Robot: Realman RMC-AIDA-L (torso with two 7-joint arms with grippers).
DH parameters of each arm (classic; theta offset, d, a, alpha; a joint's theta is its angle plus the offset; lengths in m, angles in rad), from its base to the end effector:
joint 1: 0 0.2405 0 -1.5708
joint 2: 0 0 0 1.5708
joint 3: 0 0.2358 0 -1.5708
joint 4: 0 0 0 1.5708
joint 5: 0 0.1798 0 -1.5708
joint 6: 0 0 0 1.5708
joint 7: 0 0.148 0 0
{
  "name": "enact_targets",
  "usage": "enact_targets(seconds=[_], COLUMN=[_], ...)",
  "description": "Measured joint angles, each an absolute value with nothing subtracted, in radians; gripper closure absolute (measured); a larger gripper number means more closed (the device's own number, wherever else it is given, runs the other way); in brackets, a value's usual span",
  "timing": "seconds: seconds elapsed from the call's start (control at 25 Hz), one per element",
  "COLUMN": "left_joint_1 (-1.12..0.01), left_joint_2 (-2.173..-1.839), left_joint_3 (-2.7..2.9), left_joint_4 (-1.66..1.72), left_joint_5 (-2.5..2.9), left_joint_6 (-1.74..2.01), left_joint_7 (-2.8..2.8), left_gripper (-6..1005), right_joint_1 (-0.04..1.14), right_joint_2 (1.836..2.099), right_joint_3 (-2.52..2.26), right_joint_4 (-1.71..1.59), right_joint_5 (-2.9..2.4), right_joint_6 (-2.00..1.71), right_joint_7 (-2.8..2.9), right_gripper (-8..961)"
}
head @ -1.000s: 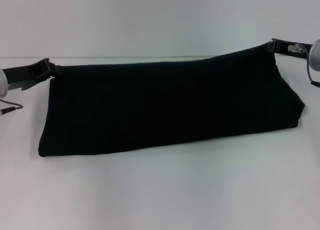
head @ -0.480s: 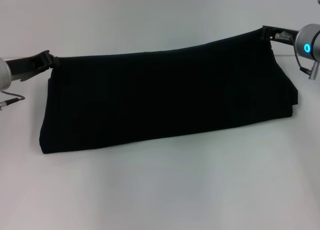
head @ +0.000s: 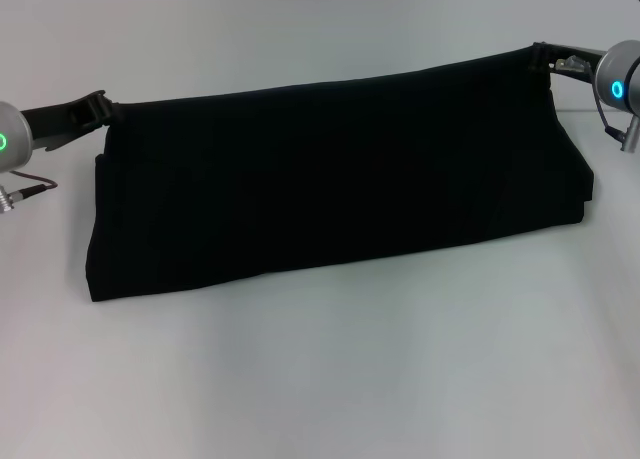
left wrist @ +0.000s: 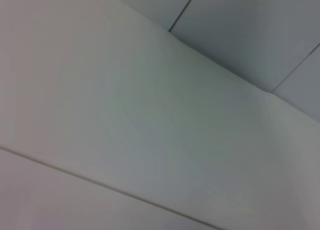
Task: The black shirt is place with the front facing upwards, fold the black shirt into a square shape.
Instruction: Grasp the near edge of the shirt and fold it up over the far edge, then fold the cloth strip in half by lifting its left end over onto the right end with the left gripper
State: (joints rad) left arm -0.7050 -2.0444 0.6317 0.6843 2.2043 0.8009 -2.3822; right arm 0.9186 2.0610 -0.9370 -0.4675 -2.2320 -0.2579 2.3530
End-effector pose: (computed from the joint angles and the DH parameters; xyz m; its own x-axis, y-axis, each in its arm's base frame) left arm -0.2596 0.4125 0.0632 0.1942 0.6036 0.7732 0.9742 -0.0263 -0.2242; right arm 0.2065 0.4652 0.0329 0.5281 -0.4757 -0.7034 -0.8203 -0.0717 -0.5674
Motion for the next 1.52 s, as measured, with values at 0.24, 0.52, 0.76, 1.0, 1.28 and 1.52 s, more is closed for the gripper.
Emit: enact_targets(seconds=[0.24, 0.52, 0.76, 1.0, 1.28, 1.52], left_joint_1=[-0.721, -0.73, -0.626, -0.479, -0.382, -0.341], left_joint_2=[-2.042, -2.044, -2.059, -2.047, -2.011, -2.019], left_joint_3=[0.646, 0.637, 0.634, 0.616, 0.547, 0.516], left_joint_4=[0.656, 0.614, 0.721, 0.728, 0.619, 0.556], left_joint_5=[2.203, 2.188, 2.077, 1.885, 1.864, 1.862], left_joint_6=[0.792, 0.743, 0.946, 1.228, 1.419, 1.385], left_joint_7=[-2.394, -2.395, -2.394, -2.402, -2.467, -2.505], left_gripper=[998, 903, 672, 417, 140, 139], right_joint_1=[0.94, 0.931, 0.779, 0.542, 0.483, 0.492], right_joint_2=[2.049, 2.033, 2.031, 2.041, 2.031, 2.03], right_joint_3=[-0.941, -0.933, -0.869, -0.821, -0.736, -0.699], right_joint_4=[-0.454, -0.509, -0.777, -0.871, -0.729, -0.693], right_joint_5=[-2.254, -2.293, -2.258, -1.891, -1.709, -1.703], right_joint_6=[-0.26, -0.269, -0.649, -1.029, -1.195, -1.223], right_joint_7=[2.35, 2.356, 2.447, 2.338, 2.182, 2.137], right_gripper=[943, 754, 469, 339, 222, 205])
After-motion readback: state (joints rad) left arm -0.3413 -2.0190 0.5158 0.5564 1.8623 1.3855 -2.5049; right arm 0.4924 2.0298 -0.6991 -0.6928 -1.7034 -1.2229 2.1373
